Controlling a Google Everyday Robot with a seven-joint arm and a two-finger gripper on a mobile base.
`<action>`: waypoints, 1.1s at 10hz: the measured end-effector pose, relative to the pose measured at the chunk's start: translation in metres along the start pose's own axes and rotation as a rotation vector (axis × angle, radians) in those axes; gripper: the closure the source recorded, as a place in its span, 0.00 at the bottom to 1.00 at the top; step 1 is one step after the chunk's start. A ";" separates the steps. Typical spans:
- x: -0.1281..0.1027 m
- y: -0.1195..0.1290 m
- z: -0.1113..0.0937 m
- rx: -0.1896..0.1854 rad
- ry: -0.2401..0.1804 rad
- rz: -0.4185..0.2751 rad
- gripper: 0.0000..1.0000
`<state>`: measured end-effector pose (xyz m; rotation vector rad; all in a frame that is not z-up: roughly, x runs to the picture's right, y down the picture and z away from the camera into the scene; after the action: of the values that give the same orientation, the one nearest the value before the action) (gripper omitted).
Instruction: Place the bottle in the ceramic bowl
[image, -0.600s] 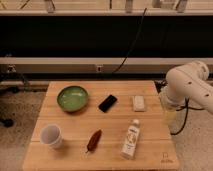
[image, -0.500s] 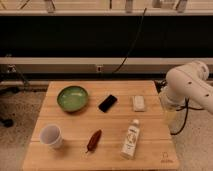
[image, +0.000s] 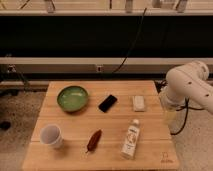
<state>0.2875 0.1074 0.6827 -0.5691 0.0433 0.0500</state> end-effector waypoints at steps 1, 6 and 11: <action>0.000 0.000 0.000 0.000 0.000 0.000 0.20; 0.000 0.000 0.000 0.000 0.000 0.000 0.20; -0.020 0.015 0.012 -0.007 0.011 -0.060 0.20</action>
<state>0.2671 0.1256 0.6860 -0.5770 0.0365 -0.0115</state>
